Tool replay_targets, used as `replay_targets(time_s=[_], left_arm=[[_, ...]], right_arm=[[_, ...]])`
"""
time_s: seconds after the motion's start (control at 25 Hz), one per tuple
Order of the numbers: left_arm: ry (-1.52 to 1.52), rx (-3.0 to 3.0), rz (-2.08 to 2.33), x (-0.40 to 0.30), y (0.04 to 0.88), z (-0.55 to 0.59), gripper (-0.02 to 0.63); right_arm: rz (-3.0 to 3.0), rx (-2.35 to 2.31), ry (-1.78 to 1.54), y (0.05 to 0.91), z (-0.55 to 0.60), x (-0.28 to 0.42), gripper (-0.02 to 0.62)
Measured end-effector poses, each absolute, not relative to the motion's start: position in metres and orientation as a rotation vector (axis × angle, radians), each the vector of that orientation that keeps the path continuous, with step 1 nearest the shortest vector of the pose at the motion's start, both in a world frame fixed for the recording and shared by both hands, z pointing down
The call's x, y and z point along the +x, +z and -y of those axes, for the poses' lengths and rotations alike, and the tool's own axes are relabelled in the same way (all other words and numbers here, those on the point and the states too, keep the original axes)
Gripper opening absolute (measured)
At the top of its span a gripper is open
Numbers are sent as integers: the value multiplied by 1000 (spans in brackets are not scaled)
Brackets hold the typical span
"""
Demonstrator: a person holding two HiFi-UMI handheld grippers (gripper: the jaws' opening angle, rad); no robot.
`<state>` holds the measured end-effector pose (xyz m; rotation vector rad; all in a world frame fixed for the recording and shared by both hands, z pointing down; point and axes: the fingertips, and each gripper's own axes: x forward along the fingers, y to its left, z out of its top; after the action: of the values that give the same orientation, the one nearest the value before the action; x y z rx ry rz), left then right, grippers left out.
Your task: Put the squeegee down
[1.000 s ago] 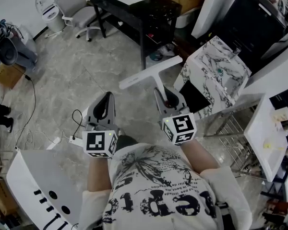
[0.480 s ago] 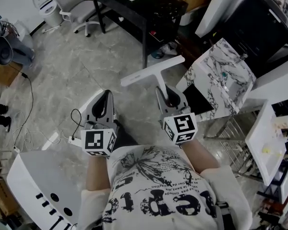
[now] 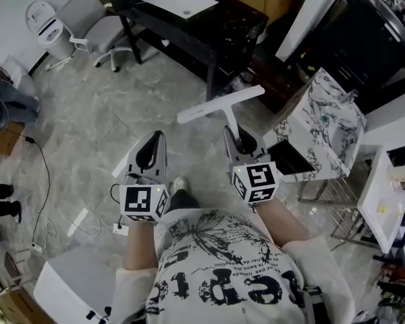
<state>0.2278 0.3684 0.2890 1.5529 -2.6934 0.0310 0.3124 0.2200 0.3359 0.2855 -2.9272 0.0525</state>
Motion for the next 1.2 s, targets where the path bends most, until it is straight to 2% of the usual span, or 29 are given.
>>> replay_targets(time_s=[0.36, 0.76, 1.2], left_arm=[[89, 1745, 2557, 84, 290, -351, 11], [62, 1740, 2529, -11, 313, -321, 12], [106, 1818, 2457, -126, 324, -200, 12]], right_arm=[[2925, 439, 84, 329, -209, 166, 72], [2889, 481, 87, 344, -175, 78, 72], [2863, 569, 165, 363, -58, -34, 72]])
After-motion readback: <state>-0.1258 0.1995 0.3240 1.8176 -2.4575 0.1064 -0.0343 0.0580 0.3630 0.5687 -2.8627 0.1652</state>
